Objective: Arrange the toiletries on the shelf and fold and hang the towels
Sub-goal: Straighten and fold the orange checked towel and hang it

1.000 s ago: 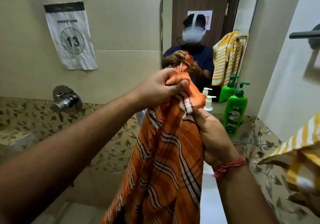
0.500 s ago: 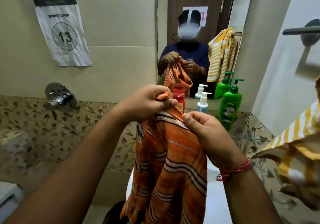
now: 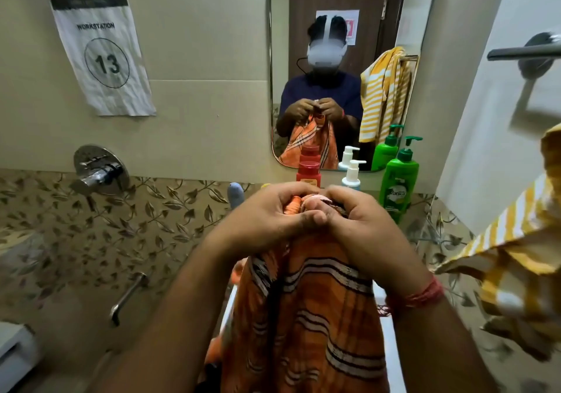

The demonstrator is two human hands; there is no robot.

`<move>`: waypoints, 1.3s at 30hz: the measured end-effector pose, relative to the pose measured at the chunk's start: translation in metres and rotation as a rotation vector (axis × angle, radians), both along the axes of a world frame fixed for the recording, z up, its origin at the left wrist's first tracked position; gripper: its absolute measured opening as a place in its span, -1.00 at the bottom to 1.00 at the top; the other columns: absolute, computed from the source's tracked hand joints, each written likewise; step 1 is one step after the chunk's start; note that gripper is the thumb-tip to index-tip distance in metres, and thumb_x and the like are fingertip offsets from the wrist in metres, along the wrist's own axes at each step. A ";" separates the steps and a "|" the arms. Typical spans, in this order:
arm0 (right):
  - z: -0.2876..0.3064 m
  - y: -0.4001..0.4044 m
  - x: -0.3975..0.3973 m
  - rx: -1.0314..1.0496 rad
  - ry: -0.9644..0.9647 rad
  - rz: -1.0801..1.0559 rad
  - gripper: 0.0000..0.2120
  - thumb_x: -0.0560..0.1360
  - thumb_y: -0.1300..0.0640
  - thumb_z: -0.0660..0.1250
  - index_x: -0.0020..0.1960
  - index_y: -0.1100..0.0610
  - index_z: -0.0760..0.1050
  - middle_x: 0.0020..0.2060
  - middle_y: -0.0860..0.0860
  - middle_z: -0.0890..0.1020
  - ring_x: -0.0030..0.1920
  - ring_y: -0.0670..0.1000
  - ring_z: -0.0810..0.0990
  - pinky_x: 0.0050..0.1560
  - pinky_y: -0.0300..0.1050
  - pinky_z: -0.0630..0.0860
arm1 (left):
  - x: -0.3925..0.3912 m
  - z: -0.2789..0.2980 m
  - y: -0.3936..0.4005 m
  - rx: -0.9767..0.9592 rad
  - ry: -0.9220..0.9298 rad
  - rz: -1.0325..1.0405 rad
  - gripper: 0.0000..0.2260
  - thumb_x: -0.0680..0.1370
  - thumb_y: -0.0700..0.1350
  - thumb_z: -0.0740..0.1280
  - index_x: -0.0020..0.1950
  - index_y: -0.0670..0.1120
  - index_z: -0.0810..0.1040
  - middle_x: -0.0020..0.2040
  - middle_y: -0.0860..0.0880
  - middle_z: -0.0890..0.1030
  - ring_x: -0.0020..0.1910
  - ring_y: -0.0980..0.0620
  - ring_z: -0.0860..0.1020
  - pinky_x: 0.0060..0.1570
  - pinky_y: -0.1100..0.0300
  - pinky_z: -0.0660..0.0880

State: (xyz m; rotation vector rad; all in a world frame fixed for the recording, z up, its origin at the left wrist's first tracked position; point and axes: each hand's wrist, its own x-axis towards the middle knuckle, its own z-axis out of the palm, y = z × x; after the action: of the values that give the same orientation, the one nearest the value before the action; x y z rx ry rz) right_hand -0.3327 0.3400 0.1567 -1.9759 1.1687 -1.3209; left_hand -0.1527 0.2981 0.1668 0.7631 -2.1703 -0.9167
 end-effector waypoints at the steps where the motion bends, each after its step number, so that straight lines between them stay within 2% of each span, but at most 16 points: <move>1: -0.001 0.001 -0.005 0.016 0.009 0.006 -0.81 0.55 -0.02 0.35 -0.08 0.10 0.59 -0.19 0.10 0.64 -0.13 0.09 0.64 -0.13 0.06 0.57 | 0.004 -0.001 0.003 0.023 0.049 0.028 -0.78 0.52 0.07 0.44 0.04 -0.06 0.64 -0.10 0.08 0.67 -0.09 0.17 0.64 -0.11 0.19 0.58; 3: -0.007 0.005 -0.020 0.143 -0.036 0.101 -0.76 0.49 -0.06 0.42 -0.10 0.13 0.58 -0.19 0.20 0.63 -0.19 0.10 0.64 -0.19 0.02 0.57 | 0.014 -0.004 0.008 0.052 0.247 0.130 -0.79 0.46 0.03 0.44 -0.16 -0.10 0.59 -0.30 0.07 0.60 -0.30 0.15 0.58 -0.31 0.24 0.52; 7: -0.013 0.015 -0.052 0.316 -0.203 0.213 -0.73 0.39 -0.08 0.48 -0.08 0.11 0.59 -0.21 0.06 0.64 -0.19 0.04 0.64 -0.24 -0.14 0.57 | 0.026 -0.005 0.007 0.162 0.921 0.417 -0.80 0.44 0.07 0.44 -0.24 -0.01 0.53 -0.42 0.09 0.50 -0.47 0.15 0.42 -0.47 0.26 0.40; 10: -0.006 0.015 -0.054 0.291 -0.225 0.193 -0.73 0.46 -0.09 0.45 -0.04 0.11 0.60 -0.16 0.07 0.68 -0.16 0.09 0.68 -0.20 -0.11 0.62 | 0.023 -0.007 0.002 -0.024 0.666 0.603 -0.81 0.54 0.14 0.40 -0.09 0.04 0.60 -0.31 0.18 0.66 -0.35 0.26 0.57 -0.34 0.35 0.48; 12: 0.001 0.010 -0.041 0.251 -0.146 0.182 -0.78 0.47 0.00 0.41 0.01 0.13 0.60 -0.11 0.11 0.69 -0.09 0.13 0.69 -0.09 -0.01 0.65 | 0.016 -0.009 0.004 -0.059 0.421 0.431 -0.52 0.42 0.40 0.37 0.17 0.11 0.61 0.04 0.19 0.70 0.01 0.27 0.65 -0.04 0.32 0.57; 14: 0.006 0.006 -0.027 0.180 -0.031 0.176 -0.82 0.49 0.05 0.45 0.01 0.13 0.59 -0.11 0.10 0.67 -0.08 0.09 0.68 -0.07 0.01 0.64 | 0.004 -0.009 0.010 0.026 0.251 0.201 -0.31 0.35 0.47 0.34 0.36 0.11 0.53 0.23 0.15 0.64 0.20 0.21 0.61 0.11 0.25 0.59; 17: 0.004 0.001 -0.018 0.183 -0.007 0.212 -0.82 0.45 0.12 0.45 -0.01 0.17 0.55 -0.11 0.11 0.62 -0.12 0.05 0.65 -0.13 -0.01 0.65 | -0.007 -0.011 0.014 0.094 0.098 0.055 -0.64 0.51 0.18 0.40 0.22 0.03 0.62 0.09 0.11 0.67 0.09 0.16 0.65 0.03 0.23 0.60; 19: 0.000 0.001 -0.024 0.247 -0.025 0.238 -0.81 0.46 0.15 0.48 0.00 0.18 0.53 -0.16 0.03 0.63 -0.15 0.00 0.64 -0.20 -0.11 0.62 | -0.002 -0.012 0.014 0.081 0.121 0.074 -0.88 0.53 0.08 0.41 -0.07 0.05 0.65 -0.13 0.14 0.66 -0.12 0.19 0.65 -0.15 0.30 0.56; 21: -0.007 0.003 -0.034 0.322 -0.101 0.289 -0.78 0.45 0.10 0.49 -0.03 0.19 0.53 -0.21 0.00 0.62 -0.19 -0.02 0.62 -0.23 -0.18 0.56 | 0.011 -0.016 0.010 0.047 0.223 0.166 -0.84 0.52 0.08 0.42 -0.22 0.06 0.63 -0.25 0.15 0.61 -0.22 0.20 0.59 -0.24 0.34 0.49; 25: -0.017 0.002 -0.054 0.475 -0.355 0.332 -0.38 0.26 -0.22 0.58 -0.04 0.29 0.52 -0.17 0.18 0.55 -0.14 0.14 0.51 -0.14 -0.04 0.46 | 0.035 -0.022 0.002 0.102 0.584 0.298 -0.89 0.49 0.04 0.46 -0.19 0.06 0.60 -0.20 0.10 0.63 -0.21 0.15 0.58 -0.25 0.28 0.52; 27: -0.016 0.002 -0.054 0.480 -0.316 0.363 -0.40 0.30 -0.12 0.59 0.04 0.32 0.49 -0.10 0.20 0.60 -0.08 0.23 0.57 -0.08 0.10 0.55 | 0.035 -0.021 0.003 0.165 0.572 0.239 -0.92 0.46 -0.08 0.45 -0.14 0.04 0.57 -0.08 0.02 0.65 -0.12 0.09 0.61 -0.16 0.24 0.57; 29: -0.008 0.006 -0.045 0.396 -0.172 0.380 -0.66 0.41 0.15 0.53 0.13 0.21 0.56 0.01 0.16 0.68 0.04 0.20 0.67 0.09 0.12 0.63 | 0.028 -0.021 0.006 0.201 0.476 0.147 -0.86 0.48 -0.15 0.48 -0.13 0.01 0.53 -0.07 -0.01 0.63 -0.10 0.06 0.60 -0.13 0.22 0.57; 32: -0.003 0.007 -0.031 0.322 -0.096 0.450 -0.61 0.43 0.36 0.47 0.22 0.14 0.56 0.08 0.13 0.68 0.12 0.12 0.67 0.18 0.05 0.60 | 0.016 -0.019 0.011 0.245 0.427 0.055 -0.85 0.47 -0.10 0.48 -0.14 0.01 0.51 -0.17 0.03 0.56 -0.20 0.09 0.55 -0.24 0.24 0.51; 34: -0.004 0.005 -0.024 0.393 -0.283 0.573 -0.62 0.40 0.18 0.54 0.12 0.27 0.50 -0.04 0.16 0.64 -0.01 0.09 0.65 0.04 -0.06 0.63 | 0.014 -0.017 0.012 0.238 0.435 0.021 -0.81 0.42 -0.05 0.50 -0.13 -0.01 0.50 -0.19 0.03 0.54 -0.22 0.10 0.52 -0.25 0.26 0.49; 36: -0.009 0.000 -0.022 0.483 -0.519 0.622 -0.57 0.33 -0.04 0.59 -0.05 0.23 0.50 -0.21 0.08 0.59 -0.19 0.00 0.60 -0.18 -0.16 0.59 | 0.016 -0.014 0.014 0.238 0.432 -0.023 -0.80 0.40 -0.06 0.50 -0.12 -0.03 0.50 -0.19 0.04 0.54 -0.22 0.11 0.53 -0.26 0.27 0.50; 39: -0.017 -0.008 -0.024 0.455 -0.630 0.545 -0.70 0.31 0.04 0.60 -0.24 0.11 0.49 -0.33 0.04 0.52 -0.34 -0.04 0.52 -0.36 -0.21 0.51 | 0.019 -0.012 0.015 0.216 0.421 -0.050 -0.81 0.39 -0.11 0.50 -0.14 -0.03 0.50 -0.16 0.01 0.54 -0.20 0.07 0.52 -0.24 0.23 0.51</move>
State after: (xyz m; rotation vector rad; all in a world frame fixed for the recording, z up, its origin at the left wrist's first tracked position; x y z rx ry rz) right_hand -0.3565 0.3325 0.1395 -1.2711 0.5094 -1.1257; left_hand -0.1333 0.3131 0.1549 0.5547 -1.7477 -1.2298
